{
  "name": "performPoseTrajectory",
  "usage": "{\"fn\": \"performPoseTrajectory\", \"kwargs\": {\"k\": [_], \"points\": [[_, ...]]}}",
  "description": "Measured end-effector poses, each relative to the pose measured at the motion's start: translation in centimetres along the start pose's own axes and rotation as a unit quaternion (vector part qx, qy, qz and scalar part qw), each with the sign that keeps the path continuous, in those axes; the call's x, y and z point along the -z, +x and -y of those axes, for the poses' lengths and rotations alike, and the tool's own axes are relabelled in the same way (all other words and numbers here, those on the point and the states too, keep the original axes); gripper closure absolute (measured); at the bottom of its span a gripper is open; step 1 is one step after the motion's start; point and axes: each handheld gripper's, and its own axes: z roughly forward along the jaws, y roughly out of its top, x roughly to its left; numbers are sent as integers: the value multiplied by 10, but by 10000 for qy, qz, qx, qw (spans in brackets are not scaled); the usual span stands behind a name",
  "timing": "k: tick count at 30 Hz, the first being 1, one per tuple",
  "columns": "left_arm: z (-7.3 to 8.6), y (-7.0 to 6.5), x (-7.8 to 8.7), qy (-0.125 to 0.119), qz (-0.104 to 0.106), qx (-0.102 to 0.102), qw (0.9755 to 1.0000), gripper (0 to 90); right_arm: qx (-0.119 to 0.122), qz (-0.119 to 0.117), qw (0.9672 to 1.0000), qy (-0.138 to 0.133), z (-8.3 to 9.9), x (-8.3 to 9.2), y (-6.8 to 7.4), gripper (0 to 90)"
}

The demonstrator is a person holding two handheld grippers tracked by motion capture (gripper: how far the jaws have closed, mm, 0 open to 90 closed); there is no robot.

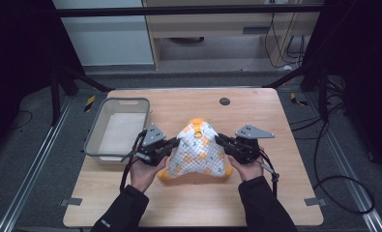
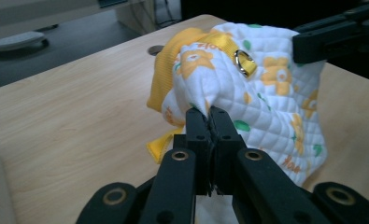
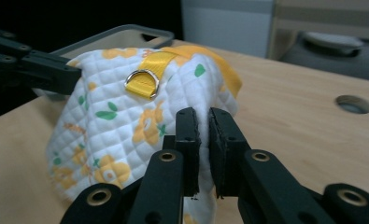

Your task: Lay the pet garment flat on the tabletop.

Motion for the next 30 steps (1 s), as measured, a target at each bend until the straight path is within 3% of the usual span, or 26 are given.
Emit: {"fn": "performPoseTrajectory", "kwargs": {"k": [1,2,4,5,6,10,13,17,18,23,30], "points": [[0,4,-8,-27,-103,112,9999,749,-40,321,9995,58,2,-15,-5,795],[1,9,-14,-47,-191,225,9996,672,-53,380,9991,162,4,-22,-7,784],[3,17,-19,37,-314,487,9983,638,-38,445,9987,241,6,-26,-9,767],[5,20,-19,24,-320,596,9977,564,35,562,9979,321,12,-30,-12,721],[8,22,-17,-24,-362,630,9973,564,35,562,9979,321,12,-30,-12,721],[17,27,-1,-105,-512,547,9971,454,64,480,9982,360,19,-17,-15,687],[26,27,12,-84,-459,510,9976,409,112,333,9986,387,22,2,-15,617],[42,23,28,51,-436,232,9988,393,136,179,9989,410,26,18,-13,565],[50,22,33,77,-338,258,9991,379,119,84,9989,448,31,26,-12,537],[69,18,37,256,-279,202,9991,365,161,-72,9977,660,49,37,-9,477],[91,12,28,637,-180,95,9978,348,141,-152,9955,929,72,36,-10,463]]}}
